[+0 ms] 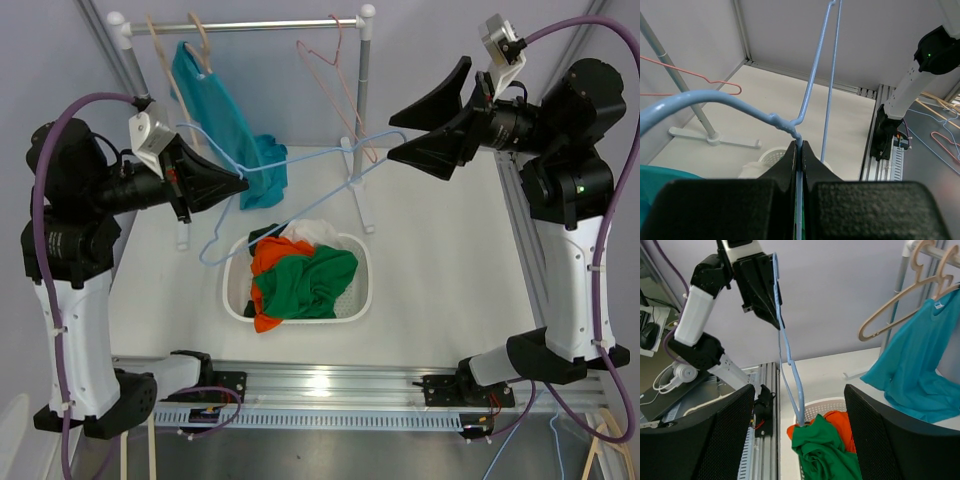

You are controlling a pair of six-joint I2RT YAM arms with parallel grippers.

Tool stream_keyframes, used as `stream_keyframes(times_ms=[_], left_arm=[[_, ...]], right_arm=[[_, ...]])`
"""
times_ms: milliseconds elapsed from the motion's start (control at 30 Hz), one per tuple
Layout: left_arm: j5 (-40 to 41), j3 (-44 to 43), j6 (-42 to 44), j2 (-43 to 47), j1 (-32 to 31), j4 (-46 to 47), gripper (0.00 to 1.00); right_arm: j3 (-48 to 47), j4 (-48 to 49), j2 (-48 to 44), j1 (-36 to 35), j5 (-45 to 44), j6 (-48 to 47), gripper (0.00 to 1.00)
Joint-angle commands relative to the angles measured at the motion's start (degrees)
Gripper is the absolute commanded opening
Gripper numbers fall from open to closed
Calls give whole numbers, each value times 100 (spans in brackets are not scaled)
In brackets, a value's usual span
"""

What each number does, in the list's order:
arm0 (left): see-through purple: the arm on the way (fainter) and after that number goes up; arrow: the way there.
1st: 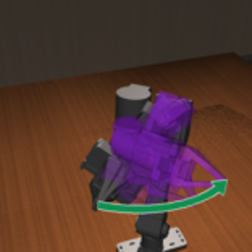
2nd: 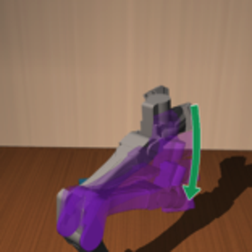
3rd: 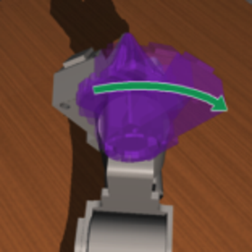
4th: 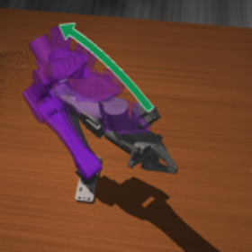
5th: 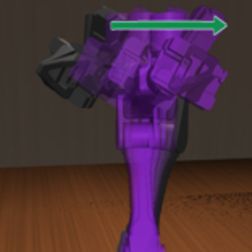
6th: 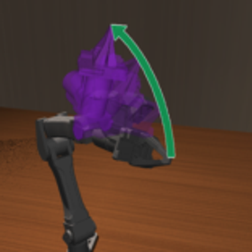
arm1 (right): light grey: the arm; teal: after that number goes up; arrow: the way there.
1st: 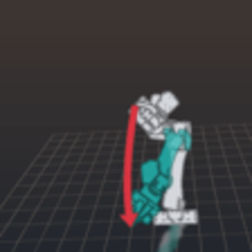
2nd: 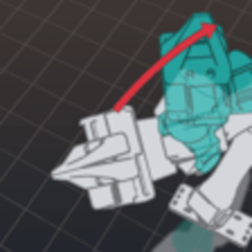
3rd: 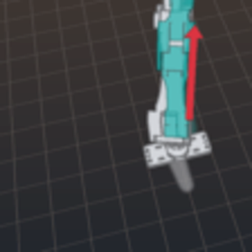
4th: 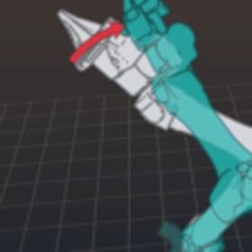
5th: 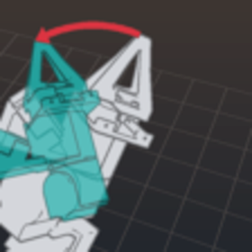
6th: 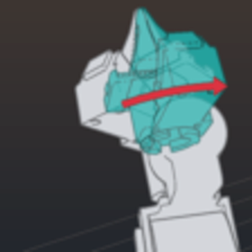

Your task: Remove the t-shirt from the hanger

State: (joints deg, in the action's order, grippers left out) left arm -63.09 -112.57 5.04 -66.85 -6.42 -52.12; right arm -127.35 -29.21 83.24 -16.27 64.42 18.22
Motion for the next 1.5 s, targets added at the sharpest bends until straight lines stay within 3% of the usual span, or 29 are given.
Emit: stream_keyframes(times_ms=[0, 100, 200, 233, 300, 333, 400, 567, 600, 667, 733, 833, 900, 1133, 1467], left_arm=[[-441, -396, 50, -196, -35, -193, 1], [-459, -371, -47, -311, -35, -185, 1], [-415, -370, -47, -320, -35, -167, 1], [-389, -353, -47, -329, -35, -167, 1], [-336, -362, -56, -294, -35, -159, 1], [-336, -370, -56, -294, -35, -167, 1], [-301, -379, -73, -302, -35, -158, 1], [-230, -493, -204, -372, -35, -79, 1], [-195, -511, -240, -390, -35, -44, 6], [-81, -476, -397, -364, -35, 165, 33], [59, -423, -460, -294, -35, 333, 51], [148, -239, -785, -119, -35, 825, 62], [358, -177, -996, -30, -35, 1193, 80], [753, -458, -1031, -39, -26, 1029, 99], [3398, -344, -925, 365, -26, 869, 99]], right_arm=[[34, 170, -115, 19, 545, -11, 76], [175, 179, -176, 10, 615, -81, 74], [219, 188, -194, 10, 598, -73, 52], [219, 196, -194, 10, 598, -73, 35], [219, 214, -194, 1, 589, -64, 21], [219, 214, -212, -7, 589, -73, 8], [219, 232, -221, -8, 580, -46, 0], [316, 206, -273, -34, 545, -81, 0], [351, 223, -300, -34, 510, -99, 0], [465, 293, -352, -34, 396, -90, 0], [509, 302, -414, -43, 265, -90, 0], [571, 276, -458, -43, 167, -108, 0], [588, 197, -475, -34, 9, -160, 0], [571, 232, -590, -43, -913, -257, 0], [738, 601, -704, -157, -2012, -328, 0]])
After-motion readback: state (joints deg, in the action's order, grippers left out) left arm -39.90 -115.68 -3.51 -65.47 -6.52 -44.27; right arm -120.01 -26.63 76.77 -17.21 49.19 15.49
